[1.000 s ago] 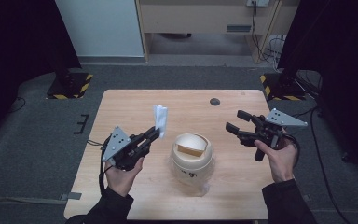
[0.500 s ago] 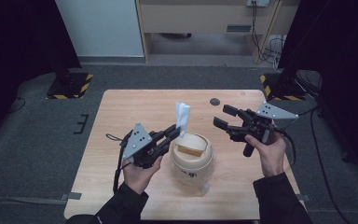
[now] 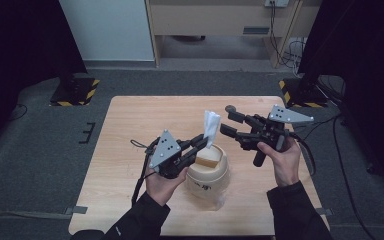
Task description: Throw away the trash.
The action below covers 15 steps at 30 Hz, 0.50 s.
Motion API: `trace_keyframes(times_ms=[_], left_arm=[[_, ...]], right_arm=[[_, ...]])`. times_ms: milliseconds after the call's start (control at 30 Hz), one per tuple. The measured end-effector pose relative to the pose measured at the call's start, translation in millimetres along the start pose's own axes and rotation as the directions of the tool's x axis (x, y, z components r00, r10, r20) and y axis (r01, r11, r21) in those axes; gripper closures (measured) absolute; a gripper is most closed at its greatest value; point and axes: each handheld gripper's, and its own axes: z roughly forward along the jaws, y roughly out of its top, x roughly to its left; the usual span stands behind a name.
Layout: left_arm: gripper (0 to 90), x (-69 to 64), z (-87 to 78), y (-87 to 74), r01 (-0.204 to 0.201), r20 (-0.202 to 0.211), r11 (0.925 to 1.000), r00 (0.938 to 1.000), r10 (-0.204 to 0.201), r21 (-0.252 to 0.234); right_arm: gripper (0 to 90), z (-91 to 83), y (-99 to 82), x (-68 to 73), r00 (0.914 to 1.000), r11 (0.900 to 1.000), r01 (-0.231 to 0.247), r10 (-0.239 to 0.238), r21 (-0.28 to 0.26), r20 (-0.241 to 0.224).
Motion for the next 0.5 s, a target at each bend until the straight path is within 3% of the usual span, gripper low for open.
trace_keyframes(times_ms=[267,300,367,400,433,467,500], left_arm=[[83.2,-9.0,1.4,-0.5,-0.034,0.020,0.9994,0.9992,0.035,-0.007],[83.1,-9.4,1.1,-0.6,-0.036,0.023,0.9993,0.9991,0.036,-0.005],[83.2,-9.3,0.9,-0.6,-0.034,0.025,0.9994,0.9991,0.034,-0.005],[83.1,-9.0,0.7,-0.8,-0.033,0.028,0.9994,0.9991,0.033,-0.003],[83.2,-9.0,0.7,-0.8,-0.033,0.028,0.9994,0.9991,0.033,-0.003],[83.1,-8.6,0.6,-0.9,-0.025,0.034,0.9997,0.9991,0.025,-0.002],[83.0,-8.6,0.6,-0.9,-0.025,0.034,0.9997,0.9991,0.025,-0.002]], right_arm=[[46.9,7.8,-1.4,1.8,0.9997,0.9999,-0.010,0.010,0.012,-0.021],[53.2,7.9,-1.5,2.5,0.9992,0.9997,-0.019,0.020,0.014,-0.034],[56.6,7.8,-1.5,2.8,0.9987,0.9995,-0.025,0.026,0.017,-0.045],[63.9,7.3,-1.5,4.0,0.9973,0.9991,-0.040,0.041,0.017,-0.061],[63.9,7.3,-1.5,4.0,0.9973,0.9991,-0.040,0.041,0.017,-0.061],[71.6,6.7,-1.5,5.2,0.9961,0.9988,-0.048,0.048,0.009,-0.074],[71.6,6.7,-1.5,5.2,0.9961,0.9988,-0.048,0.048,0.009,-0.074]])
